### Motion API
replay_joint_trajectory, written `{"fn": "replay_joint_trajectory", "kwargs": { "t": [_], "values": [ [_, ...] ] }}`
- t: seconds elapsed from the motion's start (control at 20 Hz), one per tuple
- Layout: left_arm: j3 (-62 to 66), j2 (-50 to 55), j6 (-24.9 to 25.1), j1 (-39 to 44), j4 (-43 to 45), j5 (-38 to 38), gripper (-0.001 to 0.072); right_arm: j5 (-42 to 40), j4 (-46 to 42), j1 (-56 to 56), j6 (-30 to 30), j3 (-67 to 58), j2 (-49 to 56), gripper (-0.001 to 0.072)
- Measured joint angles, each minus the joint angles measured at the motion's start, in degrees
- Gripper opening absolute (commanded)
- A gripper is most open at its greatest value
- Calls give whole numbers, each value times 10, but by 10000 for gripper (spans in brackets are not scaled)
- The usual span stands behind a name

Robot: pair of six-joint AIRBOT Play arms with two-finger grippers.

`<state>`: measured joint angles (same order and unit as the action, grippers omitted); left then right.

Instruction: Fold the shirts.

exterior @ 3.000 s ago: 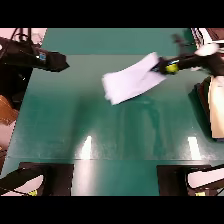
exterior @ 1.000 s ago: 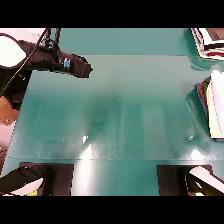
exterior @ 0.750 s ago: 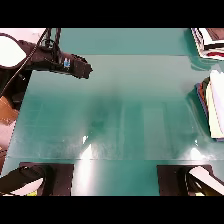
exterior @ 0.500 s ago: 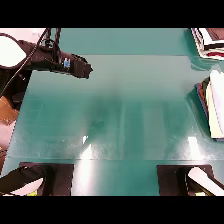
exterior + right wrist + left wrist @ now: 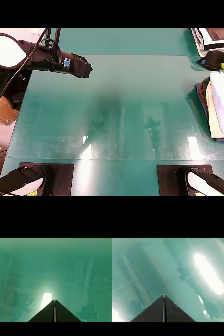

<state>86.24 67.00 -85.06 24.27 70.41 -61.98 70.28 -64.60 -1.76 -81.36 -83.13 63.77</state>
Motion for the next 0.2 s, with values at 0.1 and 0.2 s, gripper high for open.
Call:
{"fn": "replay_joint_trajectory", "kwargs": {
  "t": [0.1,0.2],
  "values": [
    [0,0,0,0,0,0,22,-3,0,-31,0,-1,9,18],
    [0,0,0,0,-1,0,22,-4,0,-50,0,-1,17,18]
  ]
}}
